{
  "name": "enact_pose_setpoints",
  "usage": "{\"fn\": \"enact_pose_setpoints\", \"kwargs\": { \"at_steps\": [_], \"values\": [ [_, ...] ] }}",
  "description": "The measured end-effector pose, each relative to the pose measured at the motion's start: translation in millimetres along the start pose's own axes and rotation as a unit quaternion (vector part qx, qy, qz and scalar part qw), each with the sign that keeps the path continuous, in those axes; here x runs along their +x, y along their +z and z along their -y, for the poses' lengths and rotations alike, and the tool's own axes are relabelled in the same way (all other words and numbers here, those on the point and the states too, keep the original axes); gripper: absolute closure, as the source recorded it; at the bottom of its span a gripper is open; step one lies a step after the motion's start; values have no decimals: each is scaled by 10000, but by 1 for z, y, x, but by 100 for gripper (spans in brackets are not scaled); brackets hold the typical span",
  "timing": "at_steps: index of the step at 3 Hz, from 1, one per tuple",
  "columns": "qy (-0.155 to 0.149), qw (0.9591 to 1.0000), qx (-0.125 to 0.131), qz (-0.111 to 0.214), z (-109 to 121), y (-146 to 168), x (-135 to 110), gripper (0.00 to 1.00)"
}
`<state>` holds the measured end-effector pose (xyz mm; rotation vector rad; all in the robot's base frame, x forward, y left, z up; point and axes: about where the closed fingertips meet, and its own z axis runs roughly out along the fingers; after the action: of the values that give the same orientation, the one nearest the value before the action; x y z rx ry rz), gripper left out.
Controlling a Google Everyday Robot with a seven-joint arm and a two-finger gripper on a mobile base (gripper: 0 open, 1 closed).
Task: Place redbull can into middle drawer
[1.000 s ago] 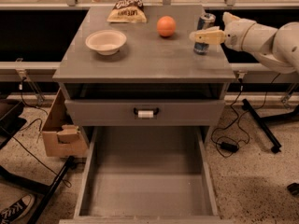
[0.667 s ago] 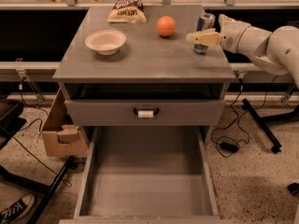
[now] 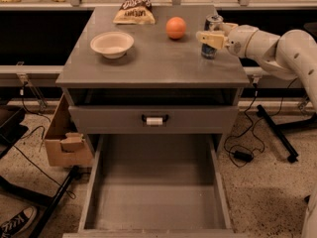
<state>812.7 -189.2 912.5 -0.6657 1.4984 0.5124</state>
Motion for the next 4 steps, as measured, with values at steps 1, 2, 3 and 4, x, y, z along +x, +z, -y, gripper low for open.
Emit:
{"fn": "enact_pose_setpoints", "kwargs": {
  "at_steps": [1,2,3,4],
  "values": [
    [-37,10000,-28,-47,-2,0,2,64],
    [-258,9995,-101,-162,-10,-9,-11,87],
    [-589,9974,-331,-259,-37,-26,-44,100],
    [-899,9938,-588,-276,-75,-48,-87,100]
  ]
}}
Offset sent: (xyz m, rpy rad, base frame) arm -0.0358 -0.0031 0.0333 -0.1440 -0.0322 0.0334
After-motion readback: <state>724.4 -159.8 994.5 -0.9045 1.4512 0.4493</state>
